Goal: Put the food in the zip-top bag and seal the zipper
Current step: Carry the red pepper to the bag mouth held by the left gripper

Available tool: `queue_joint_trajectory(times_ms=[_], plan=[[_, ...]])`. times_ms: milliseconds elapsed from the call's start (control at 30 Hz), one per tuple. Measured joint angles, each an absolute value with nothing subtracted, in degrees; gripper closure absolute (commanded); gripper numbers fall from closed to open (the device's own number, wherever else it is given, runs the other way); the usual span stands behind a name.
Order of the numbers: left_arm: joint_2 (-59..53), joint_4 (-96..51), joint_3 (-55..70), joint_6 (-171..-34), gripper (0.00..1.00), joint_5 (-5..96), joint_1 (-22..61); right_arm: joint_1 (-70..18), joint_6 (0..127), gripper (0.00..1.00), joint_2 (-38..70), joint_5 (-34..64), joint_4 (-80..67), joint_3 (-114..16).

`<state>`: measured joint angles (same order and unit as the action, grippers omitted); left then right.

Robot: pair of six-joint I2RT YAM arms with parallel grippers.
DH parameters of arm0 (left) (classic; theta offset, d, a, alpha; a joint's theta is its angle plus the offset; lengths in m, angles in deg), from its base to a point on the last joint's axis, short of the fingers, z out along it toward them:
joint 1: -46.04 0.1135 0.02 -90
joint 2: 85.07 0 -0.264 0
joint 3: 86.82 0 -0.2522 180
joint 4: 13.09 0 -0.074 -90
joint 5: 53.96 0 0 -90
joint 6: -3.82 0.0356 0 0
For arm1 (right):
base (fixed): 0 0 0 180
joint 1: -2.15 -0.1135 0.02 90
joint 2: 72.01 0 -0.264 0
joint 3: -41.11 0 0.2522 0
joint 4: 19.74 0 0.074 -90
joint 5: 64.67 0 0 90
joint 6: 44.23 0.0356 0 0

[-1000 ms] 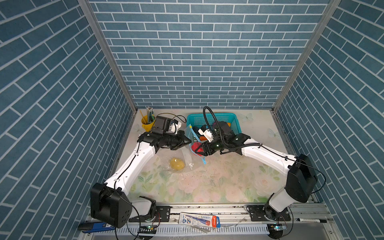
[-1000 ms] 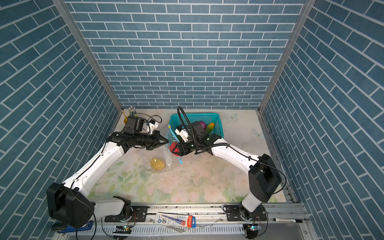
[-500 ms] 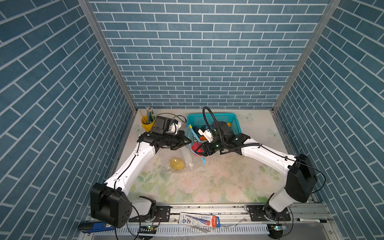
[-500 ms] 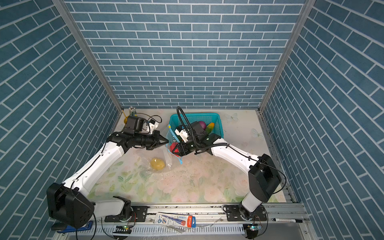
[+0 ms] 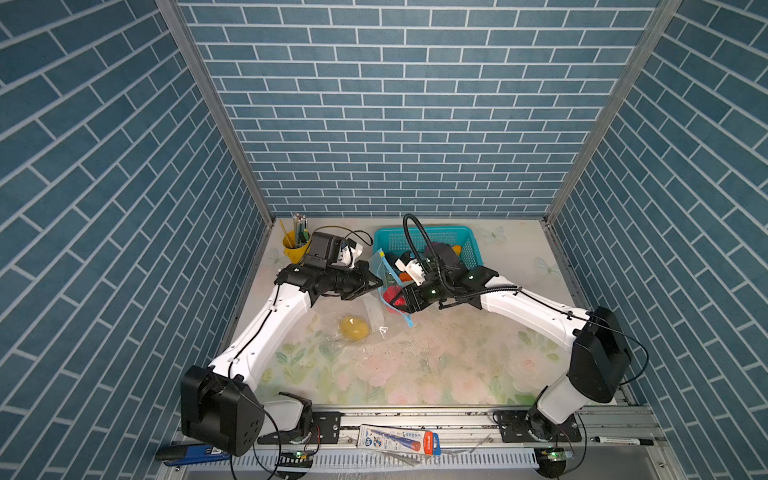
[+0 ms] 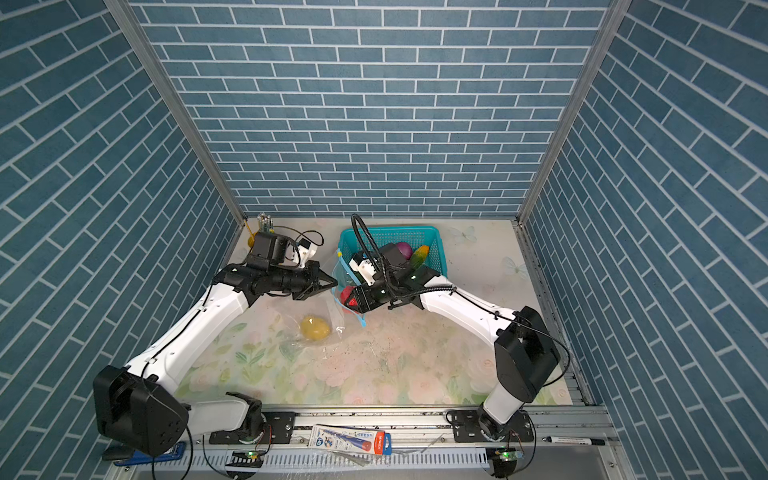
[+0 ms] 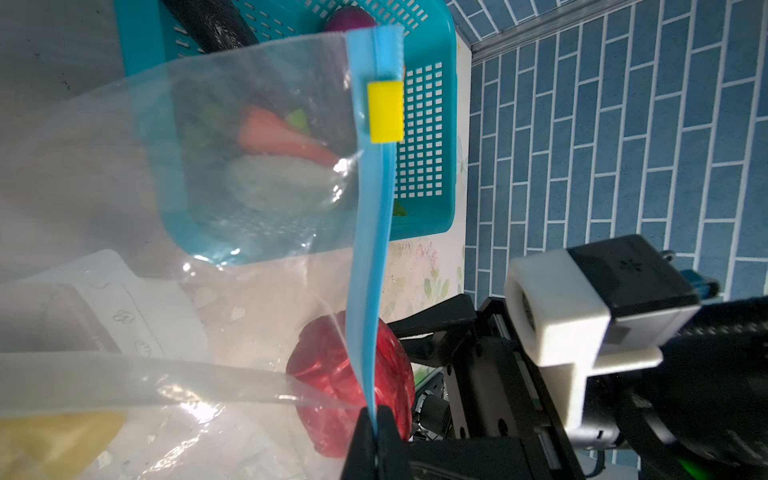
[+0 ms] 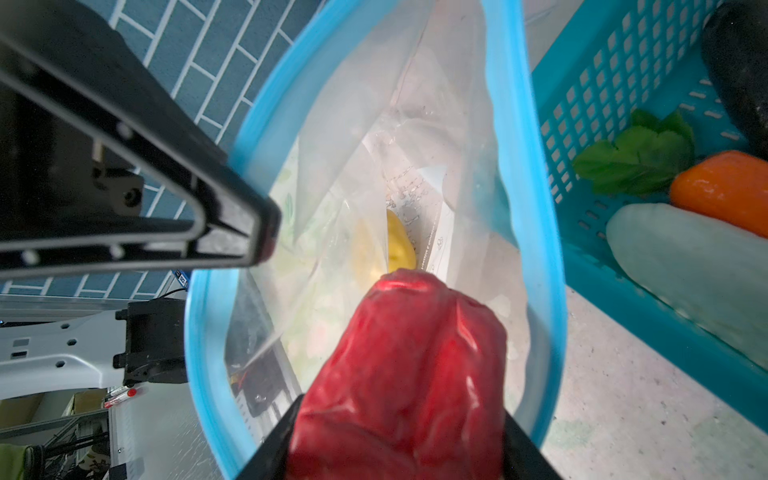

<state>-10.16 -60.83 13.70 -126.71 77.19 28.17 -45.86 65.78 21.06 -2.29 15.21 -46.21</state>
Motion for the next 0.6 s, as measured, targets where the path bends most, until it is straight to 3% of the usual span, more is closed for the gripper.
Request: queue_joint_trajectory(times_ms=[600], plan=[[-10.16,-60.83,13.70,-126.71,1.00,77.19,28.17,-46.23,65.32,0.38,21.81,-1.41,15.63,-46.26]])
